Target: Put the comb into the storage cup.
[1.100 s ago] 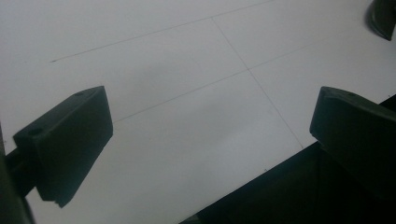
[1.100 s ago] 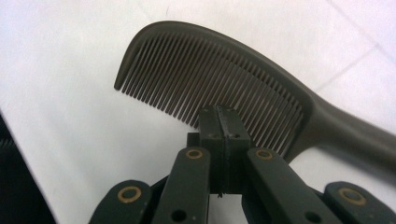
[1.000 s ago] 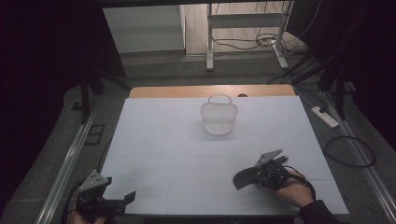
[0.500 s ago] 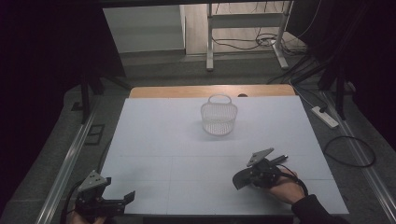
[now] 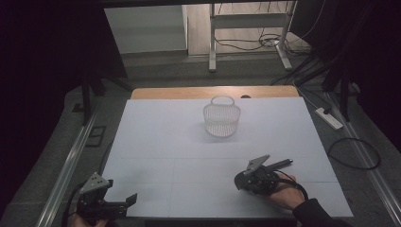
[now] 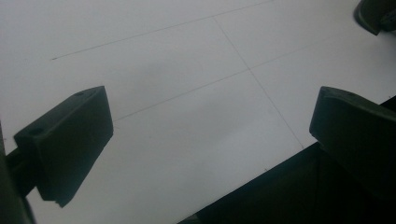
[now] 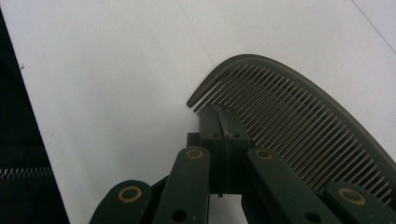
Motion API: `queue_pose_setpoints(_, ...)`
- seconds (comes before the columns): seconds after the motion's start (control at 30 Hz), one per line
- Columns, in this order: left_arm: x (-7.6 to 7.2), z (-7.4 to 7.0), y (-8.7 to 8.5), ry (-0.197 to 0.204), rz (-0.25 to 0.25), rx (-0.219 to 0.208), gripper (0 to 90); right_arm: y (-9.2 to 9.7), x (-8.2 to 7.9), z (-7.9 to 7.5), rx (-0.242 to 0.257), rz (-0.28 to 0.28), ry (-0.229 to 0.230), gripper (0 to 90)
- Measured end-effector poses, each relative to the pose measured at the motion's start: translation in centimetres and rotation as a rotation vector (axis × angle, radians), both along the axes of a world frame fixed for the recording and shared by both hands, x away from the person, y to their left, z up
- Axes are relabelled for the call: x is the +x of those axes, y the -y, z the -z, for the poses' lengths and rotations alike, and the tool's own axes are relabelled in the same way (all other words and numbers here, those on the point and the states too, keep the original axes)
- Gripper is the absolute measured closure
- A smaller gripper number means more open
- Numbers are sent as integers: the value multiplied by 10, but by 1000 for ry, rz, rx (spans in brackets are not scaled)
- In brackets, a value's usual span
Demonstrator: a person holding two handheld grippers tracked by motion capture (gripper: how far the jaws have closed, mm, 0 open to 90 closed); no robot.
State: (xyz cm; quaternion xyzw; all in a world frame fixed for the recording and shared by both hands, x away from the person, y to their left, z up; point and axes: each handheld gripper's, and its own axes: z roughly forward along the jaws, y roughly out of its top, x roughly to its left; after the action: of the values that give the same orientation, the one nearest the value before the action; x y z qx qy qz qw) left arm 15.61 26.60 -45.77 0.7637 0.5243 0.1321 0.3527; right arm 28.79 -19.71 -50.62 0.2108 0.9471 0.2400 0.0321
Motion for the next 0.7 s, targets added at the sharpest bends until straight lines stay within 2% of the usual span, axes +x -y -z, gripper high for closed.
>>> queue_pose_setpoints(0.3, 1, 0, 0, -1, 3, 1, 2, -12, 11, 1, 3, 21, 36, 894)
queue_pose_setpoints(0.7, 0, 0, 0, -1, 3, -1, 2, -32, 37, 3, -1, 71, 95, 894)
